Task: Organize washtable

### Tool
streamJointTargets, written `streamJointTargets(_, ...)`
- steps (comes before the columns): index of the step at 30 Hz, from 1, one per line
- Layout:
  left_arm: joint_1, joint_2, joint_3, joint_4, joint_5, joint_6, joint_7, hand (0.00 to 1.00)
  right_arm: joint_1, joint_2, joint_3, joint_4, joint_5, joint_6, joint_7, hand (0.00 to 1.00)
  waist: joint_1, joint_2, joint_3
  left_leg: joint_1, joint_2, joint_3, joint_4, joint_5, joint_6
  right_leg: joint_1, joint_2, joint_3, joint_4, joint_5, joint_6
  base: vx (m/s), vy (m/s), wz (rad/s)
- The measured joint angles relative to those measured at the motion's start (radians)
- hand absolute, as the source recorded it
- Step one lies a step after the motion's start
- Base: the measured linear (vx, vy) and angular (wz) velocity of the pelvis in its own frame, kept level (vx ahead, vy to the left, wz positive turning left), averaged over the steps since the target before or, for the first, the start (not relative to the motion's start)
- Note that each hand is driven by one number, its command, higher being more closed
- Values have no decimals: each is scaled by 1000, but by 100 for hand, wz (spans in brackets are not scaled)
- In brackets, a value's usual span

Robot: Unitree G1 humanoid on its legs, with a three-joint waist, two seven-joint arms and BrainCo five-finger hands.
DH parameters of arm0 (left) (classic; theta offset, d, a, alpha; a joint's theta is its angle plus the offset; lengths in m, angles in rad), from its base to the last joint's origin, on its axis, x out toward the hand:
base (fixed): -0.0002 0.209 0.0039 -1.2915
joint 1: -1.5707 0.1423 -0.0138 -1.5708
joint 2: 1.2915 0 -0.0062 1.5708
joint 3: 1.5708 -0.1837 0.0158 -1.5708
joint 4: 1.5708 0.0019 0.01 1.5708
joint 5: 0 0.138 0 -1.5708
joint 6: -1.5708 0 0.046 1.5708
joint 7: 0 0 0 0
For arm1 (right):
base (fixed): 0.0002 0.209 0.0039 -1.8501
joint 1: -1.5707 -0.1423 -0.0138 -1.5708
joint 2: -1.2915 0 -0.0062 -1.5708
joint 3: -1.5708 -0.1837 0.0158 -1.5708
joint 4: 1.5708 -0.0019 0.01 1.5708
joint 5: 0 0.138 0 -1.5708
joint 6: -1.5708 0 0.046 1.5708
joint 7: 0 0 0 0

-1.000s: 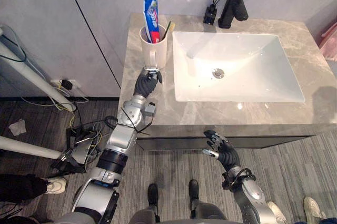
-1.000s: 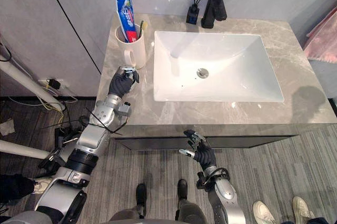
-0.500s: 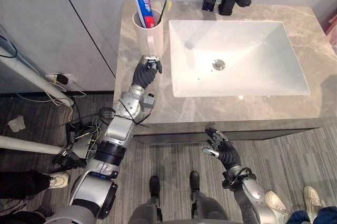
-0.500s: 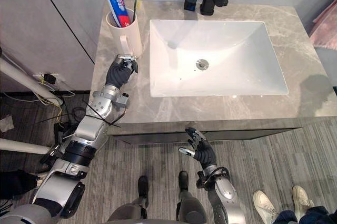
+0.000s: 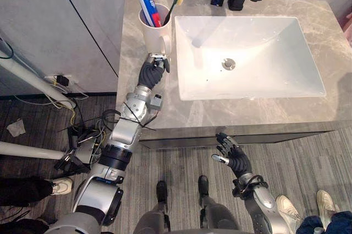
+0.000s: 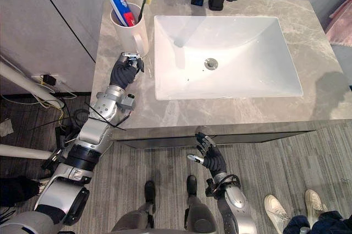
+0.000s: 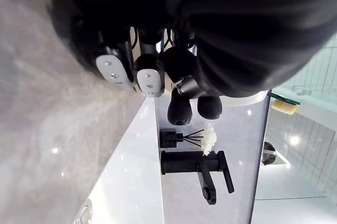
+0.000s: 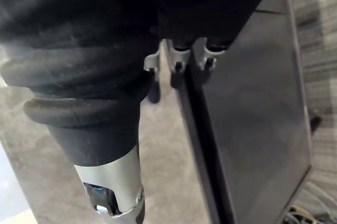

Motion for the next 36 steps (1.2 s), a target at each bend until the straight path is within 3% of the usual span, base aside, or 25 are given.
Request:
streamJointTargets(25,-59,1,-4,30,1,-2,22,100,0,0,-3,0,0,-19,-1,0,-6,-1,10,-14,-2,6,0,0,0,-18,-2,5,1,2,2,0,0,-1)
streamJointTargets(36,-113,39,-2,63,-3,0,42,100,4,1,-3,-11,2,-20,-1,0,-20,-2,29,-14,-2,11,0,0,0,-19,-2,12,-2,7,1,0,0,-1)
